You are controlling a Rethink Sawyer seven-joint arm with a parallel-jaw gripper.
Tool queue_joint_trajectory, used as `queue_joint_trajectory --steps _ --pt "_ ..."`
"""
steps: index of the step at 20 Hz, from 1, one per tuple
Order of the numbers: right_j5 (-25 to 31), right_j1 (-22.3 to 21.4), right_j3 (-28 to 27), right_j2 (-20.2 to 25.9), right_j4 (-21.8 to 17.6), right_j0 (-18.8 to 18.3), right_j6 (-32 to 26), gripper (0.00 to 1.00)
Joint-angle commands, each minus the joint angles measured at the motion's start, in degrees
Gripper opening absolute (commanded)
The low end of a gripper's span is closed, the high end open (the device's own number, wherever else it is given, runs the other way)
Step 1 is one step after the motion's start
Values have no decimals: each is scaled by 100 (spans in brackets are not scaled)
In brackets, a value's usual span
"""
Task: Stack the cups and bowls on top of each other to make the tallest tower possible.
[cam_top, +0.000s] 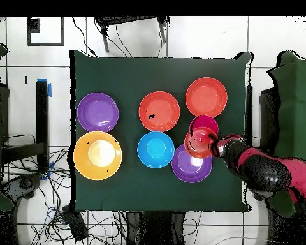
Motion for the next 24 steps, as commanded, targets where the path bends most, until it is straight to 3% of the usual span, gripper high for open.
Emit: queue_joint_trajectory --steps 1,24 --pt "831 165 -493 -145 -127 457 -2095 0" --pt "1307 373 -967 -220 7 709 -2581 0"
